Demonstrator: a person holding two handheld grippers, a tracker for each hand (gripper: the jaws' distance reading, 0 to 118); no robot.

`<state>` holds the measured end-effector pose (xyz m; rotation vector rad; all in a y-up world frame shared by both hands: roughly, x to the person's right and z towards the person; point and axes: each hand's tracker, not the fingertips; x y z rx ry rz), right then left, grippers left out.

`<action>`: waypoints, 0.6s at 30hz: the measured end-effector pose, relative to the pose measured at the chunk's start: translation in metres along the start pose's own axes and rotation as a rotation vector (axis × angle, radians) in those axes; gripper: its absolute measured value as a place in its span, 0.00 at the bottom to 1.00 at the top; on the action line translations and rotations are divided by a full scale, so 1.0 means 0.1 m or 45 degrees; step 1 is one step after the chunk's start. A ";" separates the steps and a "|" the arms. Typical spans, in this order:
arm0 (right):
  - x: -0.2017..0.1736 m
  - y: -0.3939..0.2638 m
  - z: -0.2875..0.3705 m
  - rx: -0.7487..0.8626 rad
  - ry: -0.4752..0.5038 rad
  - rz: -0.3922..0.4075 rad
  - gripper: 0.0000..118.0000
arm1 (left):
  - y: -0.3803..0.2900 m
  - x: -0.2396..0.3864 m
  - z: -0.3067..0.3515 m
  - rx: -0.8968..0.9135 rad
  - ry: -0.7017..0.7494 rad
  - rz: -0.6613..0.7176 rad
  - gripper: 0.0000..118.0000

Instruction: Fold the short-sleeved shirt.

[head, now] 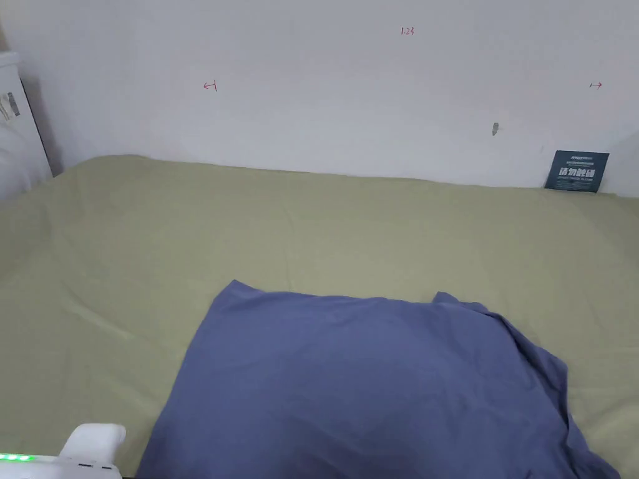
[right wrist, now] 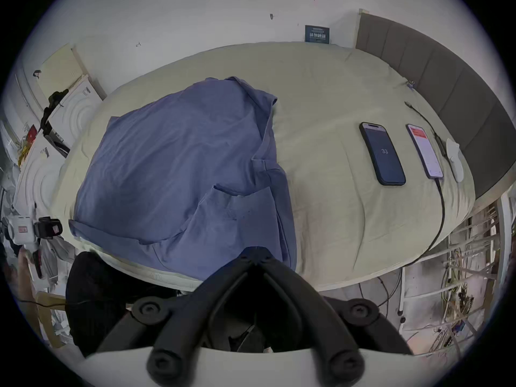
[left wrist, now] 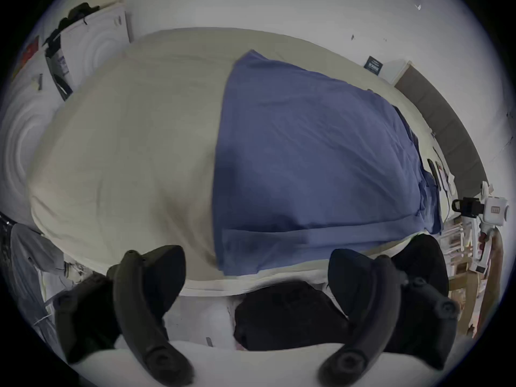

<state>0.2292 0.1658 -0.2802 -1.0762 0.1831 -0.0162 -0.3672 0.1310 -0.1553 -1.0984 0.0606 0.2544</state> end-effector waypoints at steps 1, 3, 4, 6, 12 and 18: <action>0.00 0.00 0.00 -0.003 0.001 0.003 0.00 | 0.01 0.01 -0.04 0.002 -0.009 0.001 0.89; -0.01 0.06 0.01 -0.007 0.004 0.006 0.00 | 0.04 0.04 -0.15 -0.018 0.000 -0.002 0.89; -0.01 0.08 0.00 -0.014 0.001 0.007 0.00 | 0.06 0.06 -0.21 -0.035 0.024 -0.009 0.84; 0.03 0.12 -0.07 -0.042 -0.001 0.016 0.00 | 0.09 0.08 -0.32 -0.067 0.055 -0.021 0.40; 0.03 0.12 -0.26 -0.188 0.051 0.057 0.93 | 0.05 0.24 -0.17 -0.062 0.042 0.000 0.01; -0.09 0.06 -0.65 -0.269 -0.013 0.140 0.89 | 0.11 0.22 -0.14 -0.057 0.014 0.035 0.01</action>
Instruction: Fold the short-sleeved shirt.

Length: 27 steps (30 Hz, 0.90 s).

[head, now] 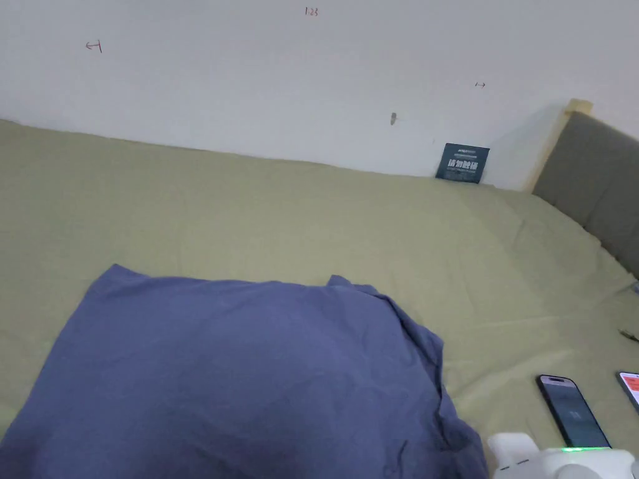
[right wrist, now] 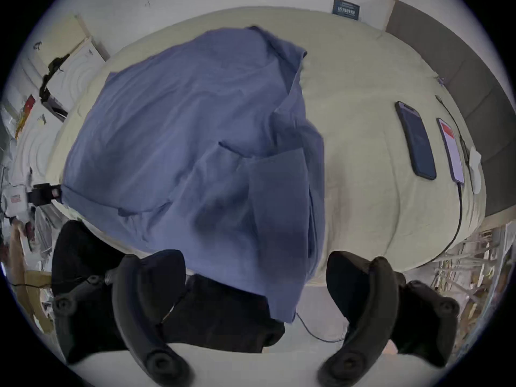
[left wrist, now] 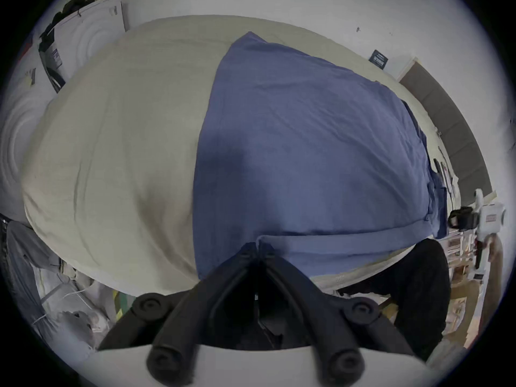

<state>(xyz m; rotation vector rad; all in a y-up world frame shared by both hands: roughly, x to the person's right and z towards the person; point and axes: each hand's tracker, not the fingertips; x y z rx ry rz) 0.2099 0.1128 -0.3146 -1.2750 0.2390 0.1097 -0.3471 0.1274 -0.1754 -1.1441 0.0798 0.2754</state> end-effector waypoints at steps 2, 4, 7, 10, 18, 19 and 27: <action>0.01 0.01 -0.13 -0.042 -0.008 -0.026 0.85 | 0.00 -0.04 -0.05 -0.006 0.006 0.010 0.01; -0.01 -0.01 -0.17 -0.070 -0.059 -0.023 0.38 | 0.02 -0.02 -0.04 -0.017 0.002 0.018 0.01; -0.01 -0.03 -0.10 -0.026 -0.044 -0.027 0.04 | 0.03 -0.03 -0.06 -0.029 -0.002 0.027 0.01; -0.07 -0.05 0.03 0.007 -0.058 0.016 0.04 | 0.03 -0.03 -0.04 -0.024 0.004 0.016 0.01; 0.06 0.05 0.33 0.064 0.031 -0.046 0.04 | 0.05 -0.18 0.09 0.004 -0.021 0.033 0.01; 0.08 0.10 0.37 0.068 0.047 -0.058 0.04 | 0.09 -0.19 0.11 0.006 -0.028 0.036 0.01; 0.19 0.92 0.37 0.039 0.113 -0.104 0.04 | 0.90 -0.18 0.10 0.023 -0.023 -0.023 0.01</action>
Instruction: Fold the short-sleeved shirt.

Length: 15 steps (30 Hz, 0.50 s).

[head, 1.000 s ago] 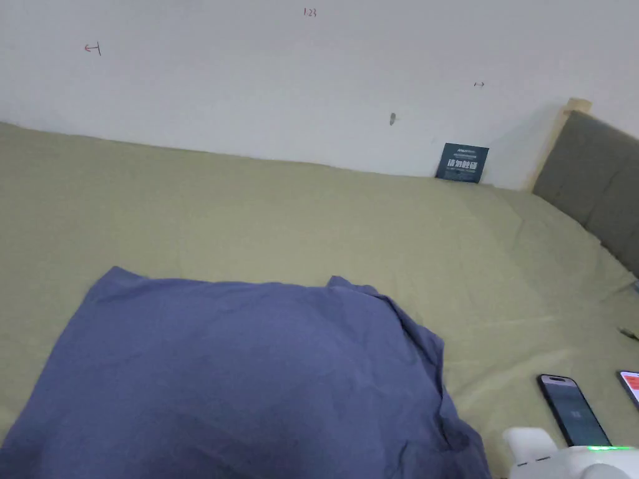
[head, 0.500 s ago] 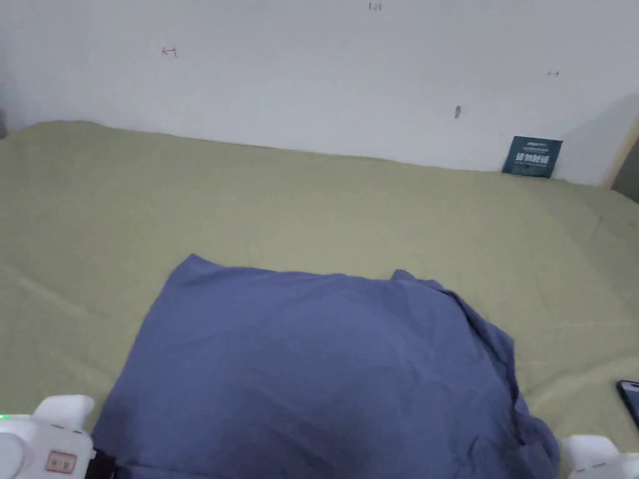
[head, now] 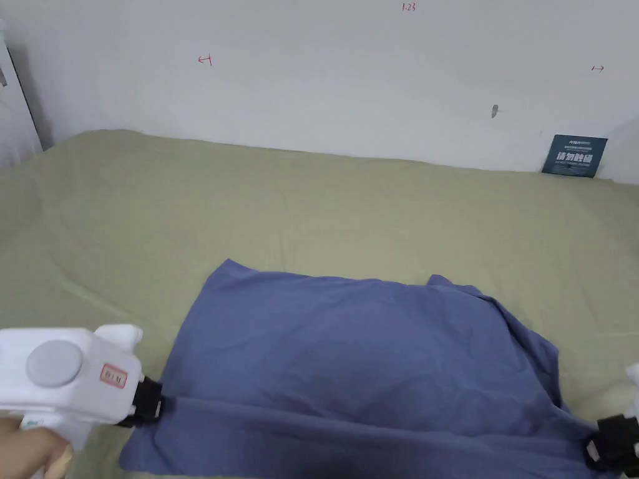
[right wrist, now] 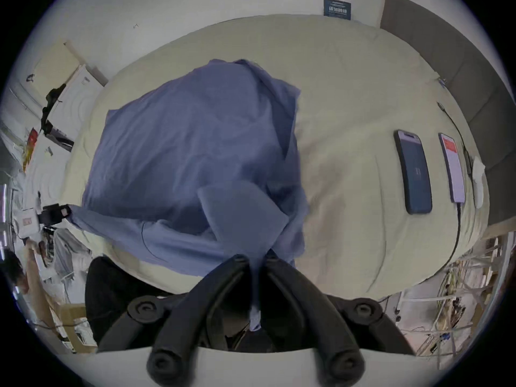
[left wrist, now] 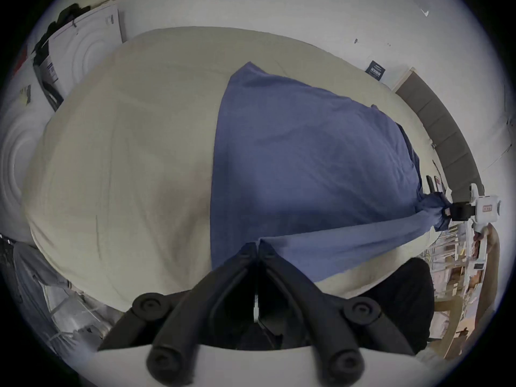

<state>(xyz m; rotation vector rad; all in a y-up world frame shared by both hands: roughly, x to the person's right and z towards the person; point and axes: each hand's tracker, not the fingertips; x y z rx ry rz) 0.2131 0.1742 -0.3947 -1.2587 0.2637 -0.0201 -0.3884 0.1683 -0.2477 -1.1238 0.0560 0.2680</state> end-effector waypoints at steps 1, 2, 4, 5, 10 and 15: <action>-0.04 0.10 -0.04 -0.013 -0.002 -0.003 0.04 | 0.14 0.02 -0.04 -0.002 0.014 -0.018 0.01; -0.05 0.21 -0.11 -0.036 -0.009 -0.016 0.04 | 0.23 0.07 -0.09 -0.010 0.030 -0.036 0.01; -0.05 0.36 -0.26 -0.082 -0.022 -0.056 0.04 | 0.42 0.09 -0.20 -0.017 0.042 -0.051 0.01; -0.05 0.41 -0.35 -0.092 -0.044 -0.074 0.04 | 0.50 0.09 -0.27 -0.020 0.045 -0.047 0.01; -0.07 0.46 -0.65 -0.090 -0.078 -0.175 0.05 | 0.55 0.07 -0.60 -0.051 0.055 0.000 0.03; -0.09 0.39 -0.43 0.100 -0.105 -0.179 0.96 | 0.41 0.02 -0.54 -0.012 0.116 0.092 0.92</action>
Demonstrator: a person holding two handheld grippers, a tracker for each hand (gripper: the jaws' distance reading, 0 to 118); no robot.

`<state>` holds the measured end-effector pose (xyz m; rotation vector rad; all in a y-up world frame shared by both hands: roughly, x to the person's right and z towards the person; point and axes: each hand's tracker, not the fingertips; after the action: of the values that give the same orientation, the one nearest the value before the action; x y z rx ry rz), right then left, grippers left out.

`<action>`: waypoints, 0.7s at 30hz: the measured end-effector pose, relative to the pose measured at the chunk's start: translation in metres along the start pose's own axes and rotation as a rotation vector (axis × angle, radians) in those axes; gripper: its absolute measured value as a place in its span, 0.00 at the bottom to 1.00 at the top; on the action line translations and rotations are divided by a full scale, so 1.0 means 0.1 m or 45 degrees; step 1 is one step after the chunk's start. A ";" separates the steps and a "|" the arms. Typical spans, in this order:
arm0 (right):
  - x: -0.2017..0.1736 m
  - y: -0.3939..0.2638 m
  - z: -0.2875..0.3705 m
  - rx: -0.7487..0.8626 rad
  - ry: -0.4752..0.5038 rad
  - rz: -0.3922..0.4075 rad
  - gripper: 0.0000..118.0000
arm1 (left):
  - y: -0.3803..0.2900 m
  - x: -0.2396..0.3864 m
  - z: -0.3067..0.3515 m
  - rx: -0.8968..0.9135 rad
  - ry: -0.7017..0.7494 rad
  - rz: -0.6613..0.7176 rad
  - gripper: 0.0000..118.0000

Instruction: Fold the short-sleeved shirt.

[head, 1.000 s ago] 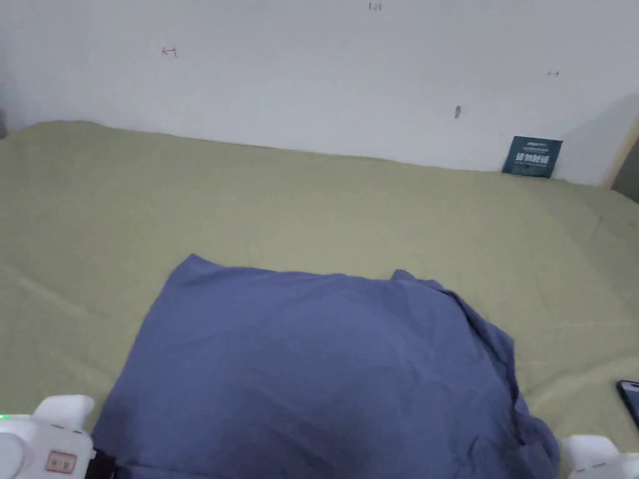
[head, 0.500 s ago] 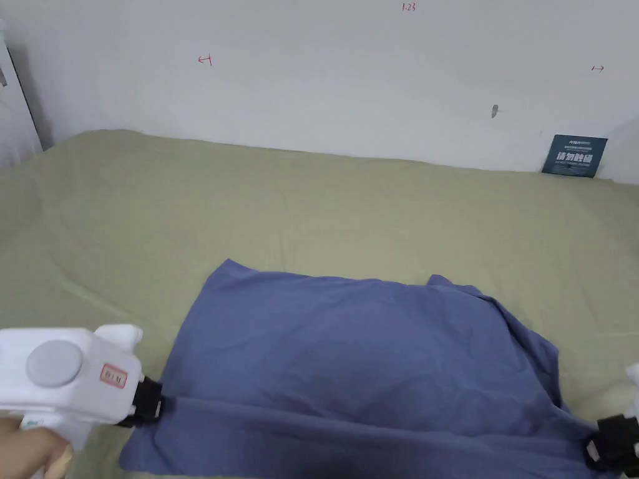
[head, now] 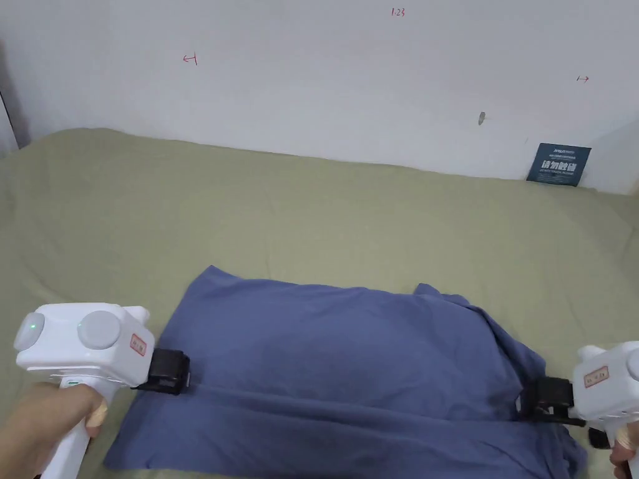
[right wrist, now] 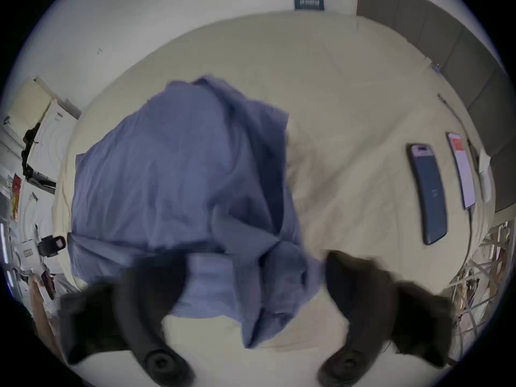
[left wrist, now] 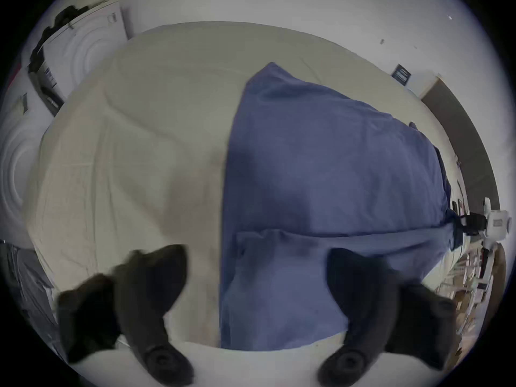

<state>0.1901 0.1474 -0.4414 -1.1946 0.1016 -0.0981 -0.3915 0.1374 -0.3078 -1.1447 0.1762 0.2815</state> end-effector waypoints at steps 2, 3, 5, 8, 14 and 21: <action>0.03 0.00 0.20 0.076 -0.010 0.095 0.89 | -0.09 -0.05 0.23 0.021 -0.069 0.058 0.88; 0.03 -0.05 0.31 0.108 -0.016 0.143 0.85 | -0.15 -0.08 0.32 0.033 -0.057 0.066 0.88; 0.00 -0.23 0.52 0.166 -0.035 0.216 0.85 | -0.35 -0.04 0.58 0.105 0.011 0.048 0.86; 0.00 -0.52 0.66 0.133 0.017 0.242 0.68 | -0.71 0.01 0.78 0.157 0.045 -0.036 0.48; -0.02 -0.98 0.49 0.041 0.062 0.296 0.00 | -1.20 0.12 0.85 0.107 -0.065 -0.067 0.00; -0.01 -1.00 0.42 0.042 0.032 0.328 0.00 | -0.96 -0.01 0.60 0.087 -0.023 -0.072 0.05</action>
<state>0.1927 0.1495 -0.3332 -1.1383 0.2735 0.1107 -0.3629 0.1548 -0.1995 -1.0773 0.1364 0.2337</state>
